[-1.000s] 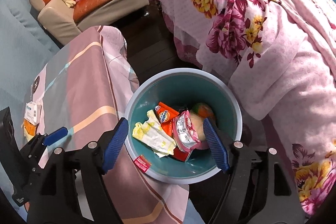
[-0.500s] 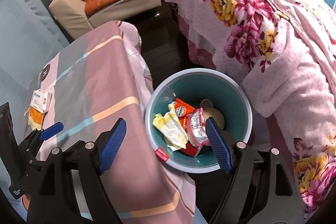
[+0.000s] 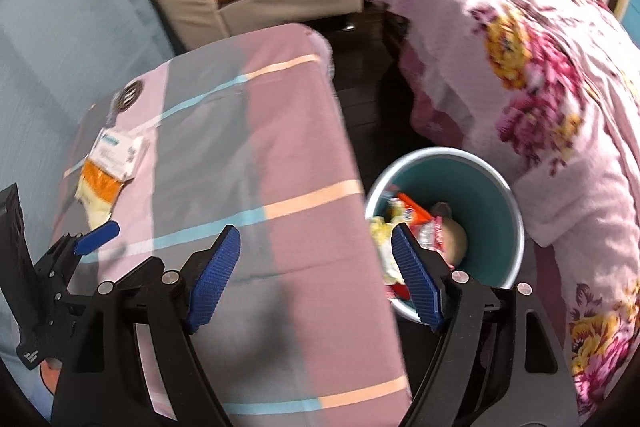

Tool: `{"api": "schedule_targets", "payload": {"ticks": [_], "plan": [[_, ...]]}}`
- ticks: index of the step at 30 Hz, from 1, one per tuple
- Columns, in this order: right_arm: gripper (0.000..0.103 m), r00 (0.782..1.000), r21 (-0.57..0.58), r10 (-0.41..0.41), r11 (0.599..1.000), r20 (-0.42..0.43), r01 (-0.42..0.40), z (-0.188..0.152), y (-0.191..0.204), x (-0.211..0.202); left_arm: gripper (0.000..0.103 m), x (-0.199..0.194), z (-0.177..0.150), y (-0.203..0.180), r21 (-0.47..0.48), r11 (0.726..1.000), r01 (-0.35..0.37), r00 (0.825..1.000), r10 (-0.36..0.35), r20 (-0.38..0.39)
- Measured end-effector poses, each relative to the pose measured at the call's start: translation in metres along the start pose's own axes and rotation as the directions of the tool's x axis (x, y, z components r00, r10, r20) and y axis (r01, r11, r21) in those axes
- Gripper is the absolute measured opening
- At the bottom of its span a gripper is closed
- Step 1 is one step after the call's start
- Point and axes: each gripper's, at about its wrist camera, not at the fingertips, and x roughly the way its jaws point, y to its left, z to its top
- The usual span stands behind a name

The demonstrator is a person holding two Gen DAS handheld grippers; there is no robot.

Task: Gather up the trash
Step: 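Move both grippers back over the table toward the snack bag and medicine box, then grasp the white medicine box with the right gripper while the left gripper grasps the orange-cream snack bag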

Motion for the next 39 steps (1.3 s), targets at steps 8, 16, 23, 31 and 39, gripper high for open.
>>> {"api": "schedule_targets", "payload": {"ticks": [8, 16, 23, 31, 39], "plan": [[0.074, 0.998, -0.177, 0.019, 0.984, -0.065, -0.031, 0.017, 0.077, 0.027, 0.098, -0.021, -0.015, 0.081, -0.115, 0.989, -0.088, 0.996, 0.091, 0.017], [0.075, 0.989, -0.361, 0.045, 0.928, -0.140, -0.093, 0.040, 0.146, 0.067, 0.098, -0.030, -0.026, 0.170, -0.258, 0.950, -0.176, 0.984, 0.180, -0.006], [0.075, 0.974, -0.471, 0.071, 0.866, -0.213, -0.167, 0.066, 0.204, 0.107, 0.098, -0.026, -0.018, 0.212, -0.286, 0.932, -0.221, 0.974, 0.228, -0.012], [0.075, 0.951, -0.590, 0.113, 0.761, -0.289, -0.269, 0.091, 0.271, 0.150, 0.098, -0.010, -0.008, 0.239, -0.257, 0.928, -0.270, 0.962, 0.270, -0.036], [0.075, 0.920, -0.646, 0.104, 0.683, -0.378, -0.342, 0.094, 0.306, 0.187, 0.098, -0.010, -0.010, 0.268, -0.297, 0.914, -0.278, 0.960, 0.277, -0.046]]}}
